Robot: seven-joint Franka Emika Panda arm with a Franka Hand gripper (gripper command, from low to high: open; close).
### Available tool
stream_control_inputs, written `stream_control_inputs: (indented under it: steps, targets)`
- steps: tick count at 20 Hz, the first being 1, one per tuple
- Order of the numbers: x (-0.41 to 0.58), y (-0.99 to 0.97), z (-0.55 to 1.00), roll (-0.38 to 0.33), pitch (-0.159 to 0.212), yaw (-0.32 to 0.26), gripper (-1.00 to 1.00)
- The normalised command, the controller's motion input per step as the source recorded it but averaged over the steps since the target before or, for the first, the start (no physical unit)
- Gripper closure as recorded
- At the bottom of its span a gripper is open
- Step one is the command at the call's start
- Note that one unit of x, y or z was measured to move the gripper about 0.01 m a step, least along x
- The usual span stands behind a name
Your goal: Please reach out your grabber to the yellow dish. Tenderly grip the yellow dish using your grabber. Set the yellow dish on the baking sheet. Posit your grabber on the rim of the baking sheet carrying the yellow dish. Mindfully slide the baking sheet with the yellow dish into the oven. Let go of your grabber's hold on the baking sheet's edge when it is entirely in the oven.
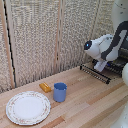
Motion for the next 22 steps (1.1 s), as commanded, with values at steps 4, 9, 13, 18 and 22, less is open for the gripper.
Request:
stream_control_inputs:
  steps: [4, 9, 13, 18, 22]
  targets:
    - [0.0, -0.82, 0.01, -0.006, 0.0, 0.088, 1.0]
    - [-0.037, -0.47, 0.01, -0.074, -0.001, 0.114, 1.0]
    - [-0.064, -0.19, 0.06, -0.12, -0.005, 0.072, -1.0]
    - [0.091, -0.16, 0.29, -0.053, 0.002, 0.053, -1.0]
    - [0.186, 0.0, 0.42, -0.047, 0.0, 0.0, -1.0]
